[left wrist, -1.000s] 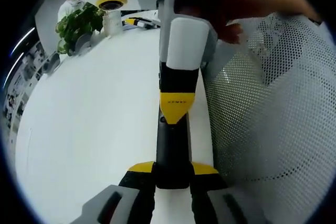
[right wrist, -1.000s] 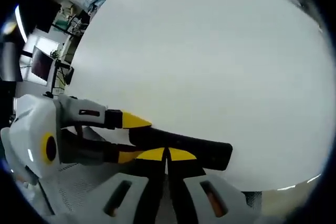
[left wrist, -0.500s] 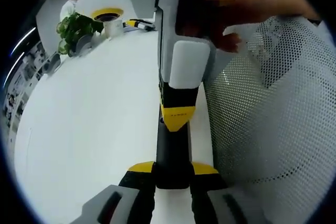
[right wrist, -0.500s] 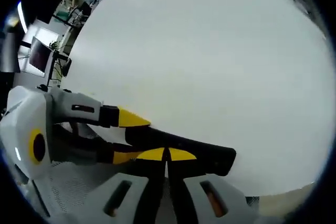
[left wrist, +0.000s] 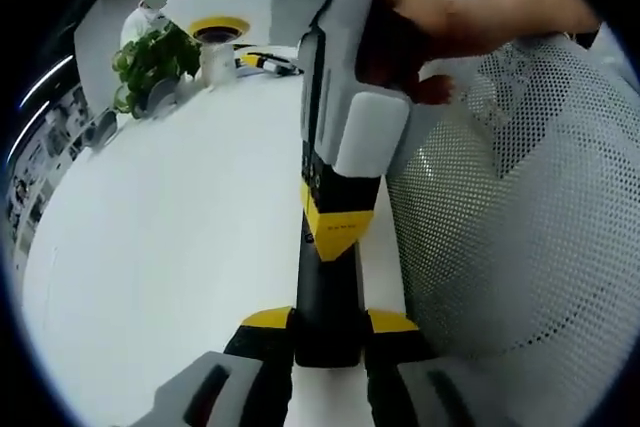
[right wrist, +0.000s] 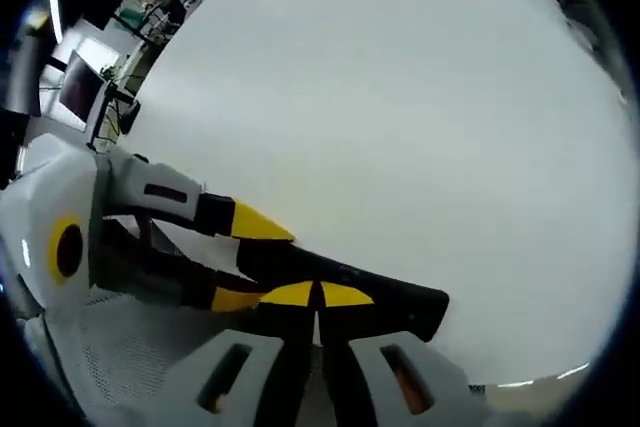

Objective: Press the specified remote control buttons in sequence, fully releasing each button before pressing the next.

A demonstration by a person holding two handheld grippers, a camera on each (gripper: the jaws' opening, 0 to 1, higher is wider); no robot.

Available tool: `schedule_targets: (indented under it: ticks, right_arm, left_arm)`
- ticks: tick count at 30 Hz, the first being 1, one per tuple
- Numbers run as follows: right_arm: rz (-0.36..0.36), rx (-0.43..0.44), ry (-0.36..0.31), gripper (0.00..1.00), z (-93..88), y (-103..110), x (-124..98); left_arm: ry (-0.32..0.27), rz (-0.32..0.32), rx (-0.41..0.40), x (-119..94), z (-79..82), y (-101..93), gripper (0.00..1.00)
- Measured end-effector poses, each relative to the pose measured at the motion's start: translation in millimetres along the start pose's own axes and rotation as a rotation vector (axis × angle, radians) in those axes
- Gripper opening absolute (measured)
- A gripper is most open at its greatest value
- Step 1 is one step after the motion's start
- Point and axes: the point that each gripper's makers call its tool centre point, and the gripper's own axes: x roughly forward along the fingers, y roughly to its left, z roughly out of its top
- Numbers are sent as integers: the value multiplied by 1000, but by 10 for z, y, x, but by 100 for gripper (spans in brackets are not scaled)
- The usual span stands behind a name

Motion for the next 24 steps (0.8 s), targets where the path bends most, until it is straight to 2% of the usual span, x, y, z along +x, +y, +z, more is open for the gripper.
schedule_targets:
  ticks: [3, 7, 11, 15, 24]
  right_arm:
    - [5, 7, 2, 0, -5, -1, -2]
    - [19, 51, 14, 0, -7, -9, -9]
    - [24, 53, 19, 0, -10, 15, -18]
    - [90, 58, -18, 0, 51, 137, -42]
    - [54, 36, 7, 0, 11, 93, 40]
  left_arm:
    - [-4, 11, 4, 32, 45, 17, 29]
    - [-12, 6, 8, 28, 39, 7, 29]
    - [-15, 5, 10, 28, 36, -2, 29]
    - [-15, 5, 11, 29, 36, -10, 29]
    - [-15, 3, 11, 24, 36, -17, 29]
